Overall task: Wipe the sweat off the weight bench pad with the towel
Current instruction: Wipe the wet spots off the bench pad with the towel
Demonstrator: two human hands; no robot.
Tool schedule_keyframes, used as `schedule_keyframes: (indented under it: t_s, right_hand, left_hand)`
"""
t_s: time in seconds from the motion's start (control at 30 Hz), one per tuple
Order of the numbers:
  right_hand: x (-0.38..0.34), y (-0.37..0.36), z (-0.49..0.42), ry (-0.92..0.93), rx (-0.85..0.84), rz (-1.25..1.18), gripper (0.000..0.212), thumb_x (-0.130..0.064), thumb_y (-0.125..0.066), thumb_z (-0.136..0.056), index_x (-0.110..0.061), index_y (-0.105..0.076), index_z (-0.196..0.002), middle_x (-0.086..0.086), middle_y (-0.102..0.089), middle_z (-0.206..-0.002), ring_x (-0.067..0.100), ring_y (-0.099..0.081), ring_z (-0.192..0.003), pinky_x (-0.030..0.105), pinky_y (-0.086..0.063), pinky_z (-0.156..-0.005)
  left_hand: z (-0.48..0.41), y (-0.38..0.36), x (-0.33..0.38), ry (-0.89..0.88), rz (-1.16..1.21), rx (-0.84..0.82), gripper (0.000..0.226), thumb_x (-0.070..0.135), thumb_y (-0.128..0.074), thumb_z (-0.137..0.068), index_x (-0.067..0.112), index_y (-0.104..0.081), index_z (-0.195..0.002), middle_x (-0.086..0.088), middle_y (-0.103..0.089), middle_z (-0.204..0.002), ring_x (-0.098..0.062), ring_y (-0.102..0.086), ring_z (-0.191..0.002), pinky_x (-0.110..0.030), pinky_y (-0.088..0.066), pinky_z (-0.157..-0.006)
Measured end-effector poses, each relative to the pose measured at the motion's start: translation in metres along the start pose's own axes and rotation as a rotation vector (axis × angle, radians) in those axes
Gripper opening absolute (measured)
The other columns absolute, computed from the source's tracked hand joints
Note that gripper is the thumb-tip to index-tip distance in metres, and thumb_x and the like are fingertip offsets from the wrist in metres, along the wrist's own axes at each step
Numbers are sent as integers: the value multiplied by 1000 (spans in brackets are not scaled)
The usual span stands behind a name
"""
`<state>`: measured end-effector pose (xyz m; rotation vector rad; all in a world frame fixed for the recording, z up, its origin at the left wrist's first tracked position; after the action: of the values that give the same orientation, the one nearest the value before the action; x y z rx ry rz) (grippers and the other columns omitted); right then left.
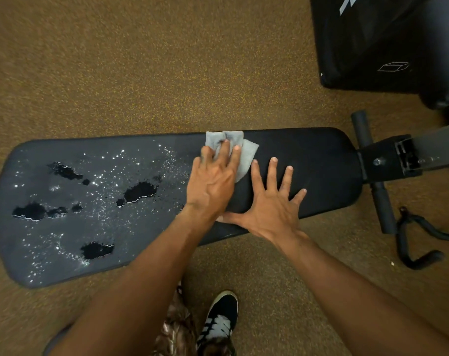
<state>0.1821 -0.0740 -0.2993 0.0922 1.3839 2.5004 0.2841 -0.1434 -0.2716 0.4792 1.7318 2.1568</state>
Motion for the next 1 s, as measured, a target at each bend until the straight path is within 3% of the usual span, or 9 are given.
schedule_keyframes:
  t_s: [0.13,0.23,0.37,0.53,0.6,0.8,0.93,1.0]
  right_hand:
    - [0,-9,0,-31,-24,-17,147,-110,-27,-35,-35,32,-147,3,40,-155,38,35,-141,78,2,-106]
    - [0,-10,-1,-32,-37,-24,147,-110,-28,-35,-36,36,-144,3,43,-153,38,39,-139,79,4,-105]
    - [-2,-12,0,-35,-51,-28,148,-110,-28,-34,-36,36,-144,1,45,-152,36,42,-138,78,9,-105]
    - [3,-12,-1,28,-60,-6,136,-107,-29,-46,-38,31,-147,-1,40,-155,35,36,-142,76,6,-108]
    - [9,-8,0,63,-61,17,129,-105,-28,-52,-40,29,-147,-4,38,-156,33,32,-144,74,4,-110]
    - [12,-11,0,71,-56,32,129,-106,-27,-51,-42,32,-145,-5,38,-156,32,34,-143,72,10,-110]
    - [14,-12,-2,69,-54,20,129,-106,-28,-51,-42,31,-146,-5,39,-155,31,36,-142,71,12,-109]
    - [14,-12,-3,73,-55,25,129,-107,-27,-50,-42,32,-145,-6,41,-155,31,37,-142,71,13,-110]
  left_hand:
    - [24,-9,-38,-22,-78,-38,62,19,-34,-100,19,-10,-158,-8,-15,-163,-37,-38,-120,-42,-40,-92]
    - [42,-9,-61,69,-114,-45,64,16,-36,-99,19,-12,-158,-9,-17,-162,-37,-40,-118,-41,-41,-88]
    - [30,-9,-43,177,-35,-81,64,14,-34,-101,13,-3,-157,-17,-10,-162,-42,-34,-126,-42,-40,-96]
    - [22,-12,1,-30,-18,-77,71,27,-43,-101,10,-1,-157,-20,-8,-162,-43,-32,-129,-45,-39,-100]
    - [21,-11,-8,-62,-85,-42,67,23,-36,-102,12,-2,-157,-18,-9,-162,-41,-35,-128,-44,-40,-97]
    - [11,-1,-88,165,-211,-52,60,16,-32,-102,14,-9,-157,-19,-17,-161,-38,-41,-124,-41,-43,-91]
    - [-6,7,-69,225,-106,-42,54,9,-26,-101,6,-19,-155,-26,-28,-154,-41,-39,-127,-43,-43,-91]
    - [-14,11,-41,163,-66,-15,55,12,-26,-101,5,-18,-155,-25,-29,-154,-41,-37,-130,-43,-42,-91]
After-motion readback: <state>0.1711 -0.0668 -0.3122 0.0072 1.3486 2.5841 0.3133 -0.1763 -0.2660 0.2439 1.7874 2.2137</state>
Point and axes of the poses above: each hand's wrist, its own z-axis away from the middle knuckle, its own y-axis out of the back of the hand, x = y × z, the point moved 10 cm from there along -z, towards the middle knuckle
